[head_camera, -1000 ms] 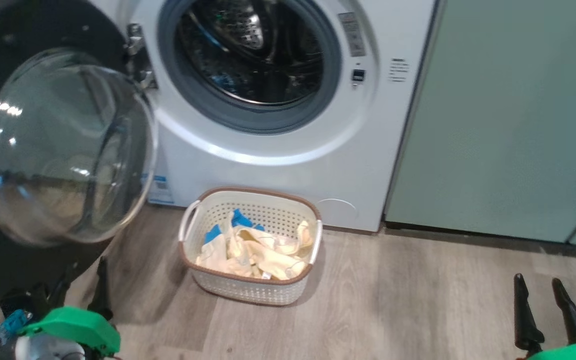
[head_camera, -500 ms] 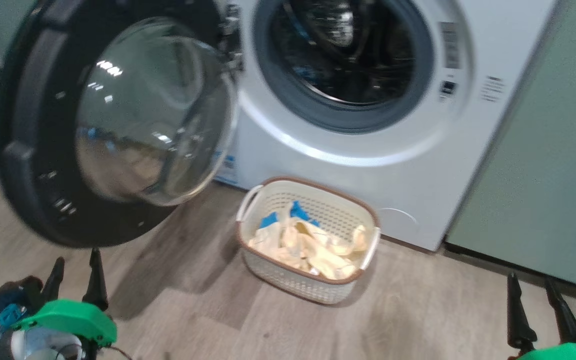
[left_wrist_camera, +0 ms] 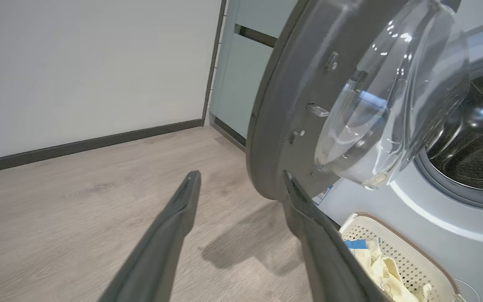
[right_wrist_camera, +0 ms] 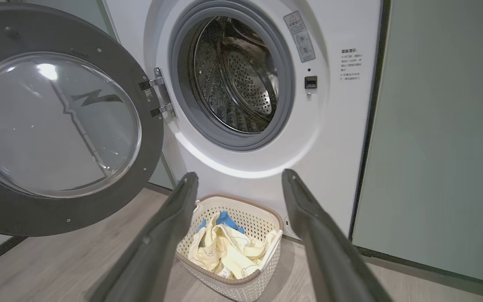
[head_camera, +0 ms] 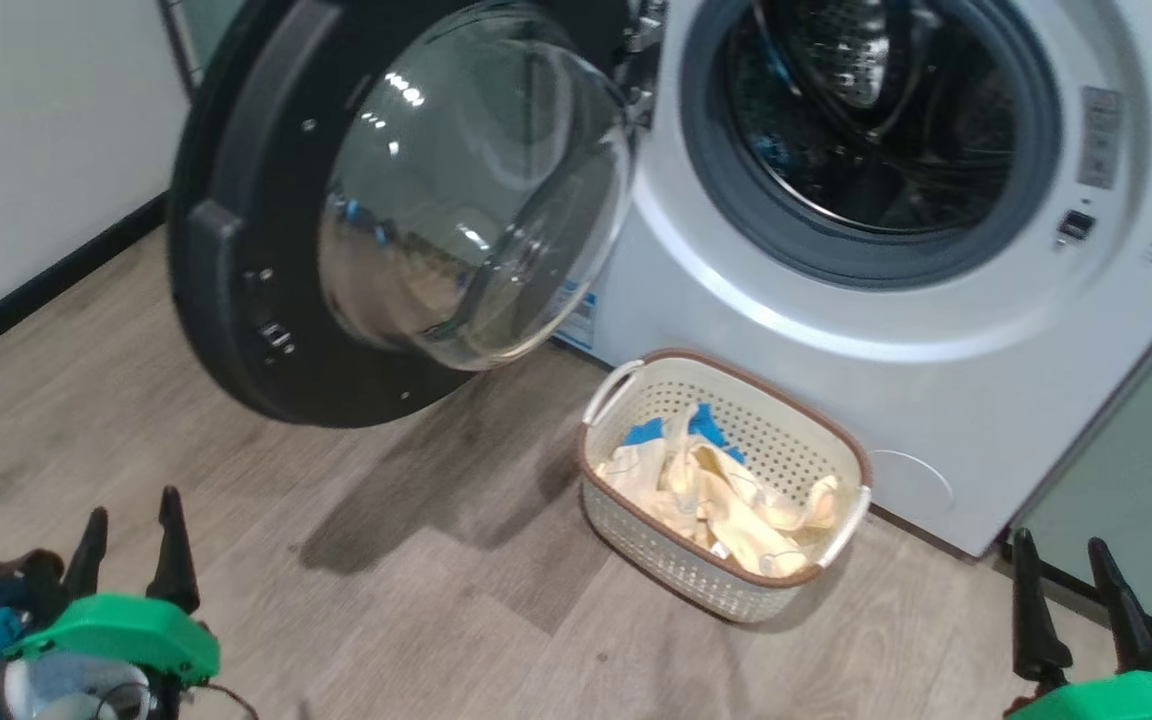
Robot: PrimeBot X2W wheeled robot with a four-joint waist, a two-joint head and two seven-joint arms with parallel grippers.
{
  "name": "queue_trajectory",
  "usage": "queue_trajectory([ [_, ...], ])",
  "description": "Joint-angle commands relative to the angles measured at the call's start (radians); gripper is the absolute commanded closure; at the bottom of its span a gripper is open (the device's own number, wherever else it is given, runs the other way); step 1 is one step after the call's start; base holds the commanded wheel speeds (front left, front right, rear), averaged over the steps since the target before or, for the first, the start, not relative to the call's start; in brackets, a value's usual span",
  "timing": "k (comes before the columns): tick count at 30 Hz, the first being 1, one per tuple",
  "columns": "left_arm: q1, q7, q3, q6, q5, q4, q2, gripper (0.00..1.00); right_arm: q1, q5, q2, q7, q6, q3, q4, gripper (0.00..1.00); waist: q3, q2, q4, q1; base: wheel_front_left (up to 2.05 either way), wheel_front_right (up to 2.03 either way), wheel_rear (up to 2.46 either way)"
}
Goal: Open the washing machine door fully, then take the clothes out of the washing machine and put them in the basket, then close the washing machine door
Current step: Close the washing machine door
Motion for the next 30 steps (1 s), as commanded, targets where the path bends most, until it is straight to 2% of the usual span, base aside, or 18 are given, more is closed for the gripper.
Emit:
queue_trajectory([
  [1,-0.043,-0.009,0.043,0.002,0.007,-0.038,0.018,0.00,-0.058,-0.002,-0.010,-0.010,0.003,0.016,-0.033,0.00,0.005,0.0000,0.023,0.0000,0.00,0.00,0.00],
  [9,-0.033,-0.009,0.080,-0.001,0.001,-0.052,0.019,0.00,-0.061,-0.001,-0.006,-0.010,0.003,0.021,-0.030,0.00,0.007,0.0000,0.045,0.0000,0.00,0.00,0.00],
  [10,-0.033,-0.009,0.086,-0.002,-0.006,-0.051,0.018,0.14,-0.061,0.000,-0.006,-0.010,0.003,0.022,-0.030,0.00,0.007,0.0000,0.044,0.0000,0.00,0.00,0.00],
  [12,-0.036,-0.009,0.108,-0.007,-0.033,-0.048,0.015,0.76,-0.062,0.001,-0.006,-0.010,0.003,0.027,-0.027,0.00,0.006,0.0000,0.039,0.0000,0.00,0.00,0.00],
  [13,-0.038,-0.009,0.121,-0.014,-0.055,-0.044,0.011,1.00,-0.062,0.001,-0.006,-0.010,0.003,0.029,-0.027,0.00,0.006,0.0000,0.036,0.0000,0.00,0.00,0.00],
  [16,-0.049,0.004,0.177,-0.043,-0.149,-0.020,0.009,1.00,-0.062,0.002,-0.005,-0.010,0.003,0.034,-0.026,0.00,0.008,0.0000,0.023,0.0000,0.00,0.00,0.00],
  [18,-0.083,0.046,0.248,-0.067,-0.285,0.011,-0.003,1.00,-0.062,0.003,-0.005,-0.010,0.003,0.034,-0.025,0.00,0.011,0.0000,0.014,0.0000,0.00,0.00,0.00],
  [21,-0.144,0.121,0.356,-0.084,-0.461,0.063,0.034,1.00,-0.061,0.003,-0.009,-0.010,0.003,0.038,-0.023,0.00,0.016,0.0000,-0.002,0.0000,0.00,0.00,0.00],
  [25,-0.211,0.211,0.470,-0.093,-0.622,0.159,0.129,1.00,-0.063,0.004,-0.014,-0.010,0.003,0.043,-0.019,0.00,0.021,0.0000,-0.032,0.0000,0.00,0.00,0.00],
  [30,-0.281,0.300,0.581,-0.098,-0.757,0.304,0.265,1.00,-0.064,0.004,-0.024,-0.010,0.003,0.046,-0.018,0.00,0.030,0.0000,-0.071,0.0000,0.00,0.00,0.00],
])
